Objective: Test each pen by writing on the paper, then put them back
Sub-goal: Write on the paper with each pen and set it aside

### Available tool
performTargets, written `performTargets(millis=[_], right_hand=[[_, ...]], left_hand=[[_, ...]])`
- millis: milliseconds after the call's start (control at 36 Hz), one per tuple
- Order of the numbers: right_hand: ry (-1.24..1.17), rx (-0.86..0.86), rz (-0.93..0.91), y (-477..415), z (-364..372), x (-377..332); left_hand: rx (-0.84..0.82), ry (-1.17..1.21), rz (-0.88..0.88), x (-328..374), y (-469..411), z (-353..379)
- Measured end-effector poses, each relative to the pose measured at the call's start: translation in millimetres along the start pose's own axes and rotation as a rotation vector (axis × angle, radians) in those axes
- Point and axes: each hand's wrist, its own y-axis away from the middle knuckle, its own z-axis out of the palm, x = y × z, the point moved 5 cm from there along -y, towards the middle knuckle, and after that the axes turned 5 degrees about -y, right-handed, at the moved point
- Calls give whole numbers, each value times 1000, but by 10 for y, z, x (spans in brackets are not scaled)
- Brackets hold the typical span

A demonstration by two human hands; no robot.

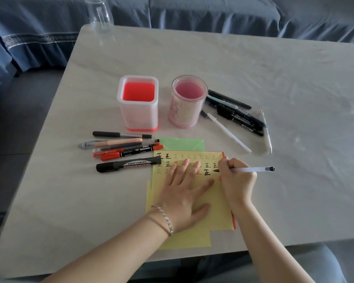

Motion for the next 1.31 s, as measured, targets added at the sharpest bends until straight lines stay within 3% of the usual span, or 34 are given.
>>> performTargets(millis=[250,639,806,1139,1306], right_hand=[[37,66,1,-5,-29,2],[38,21,26,-19,-16,21],[-22,101,24,-21,-89,59],[43,-61,29,-5,-22,30],[55,-35,15,23,-47,9]], left_hand=[[-25,-4,-5,-2,-10,4],[-25,-12,-2,-5,-12,12],[-38,-12,0,-9,-16,4],[-33,-4,0,-5,-20,-4],[-46,-18,1,-5,-20,3]])
